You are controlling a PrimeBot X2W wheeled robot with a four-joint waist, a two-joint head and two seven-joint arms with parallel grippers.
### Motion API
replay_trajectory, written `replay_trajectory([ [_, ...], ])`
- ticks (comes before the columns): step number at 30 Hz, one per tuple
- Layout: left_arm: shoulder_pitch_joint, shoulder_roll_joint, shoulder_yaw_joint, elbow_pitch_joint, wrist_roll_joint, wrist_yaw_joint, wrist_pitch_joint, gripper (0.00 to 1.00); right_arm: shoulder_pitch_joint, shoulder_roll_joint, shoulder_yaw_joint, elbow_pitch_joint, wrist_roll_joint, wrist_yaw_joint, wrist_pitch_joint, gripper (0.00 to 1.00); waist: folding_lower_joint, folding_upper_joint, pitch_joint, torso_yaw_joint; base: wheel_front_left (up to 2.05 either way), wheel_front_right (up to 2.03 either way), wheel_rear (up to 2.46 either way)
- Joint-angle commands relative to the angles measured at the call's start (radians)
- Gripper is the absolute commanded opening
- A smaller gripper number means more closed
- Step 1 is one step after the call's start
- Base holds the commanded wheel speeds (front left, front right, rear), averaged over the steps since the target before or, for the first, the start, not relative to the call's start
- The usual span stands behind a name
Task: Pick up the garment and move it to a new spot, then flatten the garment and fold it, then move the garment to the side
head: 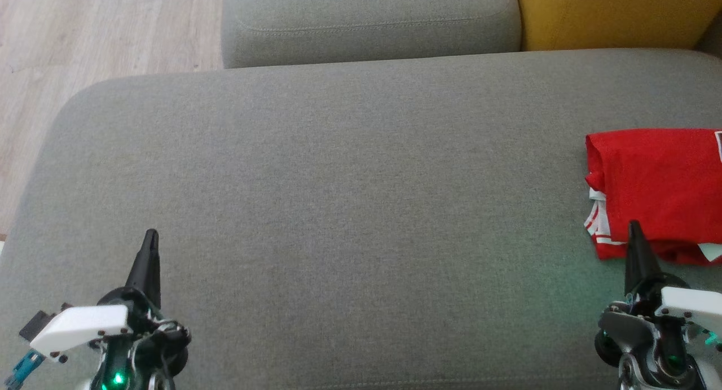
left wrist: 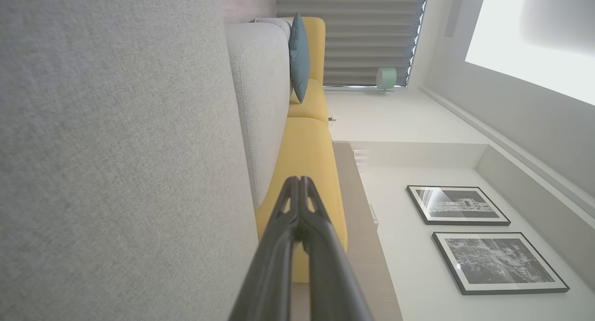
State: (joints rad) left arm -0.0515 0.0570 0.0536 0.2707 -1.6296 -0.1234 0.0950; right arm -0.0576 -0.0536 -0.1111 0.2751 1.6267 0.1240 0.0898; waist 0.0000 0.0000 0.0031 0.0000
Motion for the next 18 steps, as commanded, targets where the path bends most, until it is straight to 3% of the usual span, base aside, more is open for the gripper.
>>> replay_trajectory([
  [1,-0.055,0.006,0.042,-0.026,0.006,-0.007,0.004,0.0,-0.049,-0.01,0.016,-0.031,-0.003,0.007,0.009,0.0,0.0,0.0,0.0,0.0,0.0,0.0,0.0],
  [18,-0.055,0.004,0.046,-0.026,0.009,-0.007,0.007,0.0,-0.049,-0.007,0.012,-0.031,-0.006,0.007,0.012,0.0,0.0,0.0,0.0,0.0,0.0,0.0,0.0],
])
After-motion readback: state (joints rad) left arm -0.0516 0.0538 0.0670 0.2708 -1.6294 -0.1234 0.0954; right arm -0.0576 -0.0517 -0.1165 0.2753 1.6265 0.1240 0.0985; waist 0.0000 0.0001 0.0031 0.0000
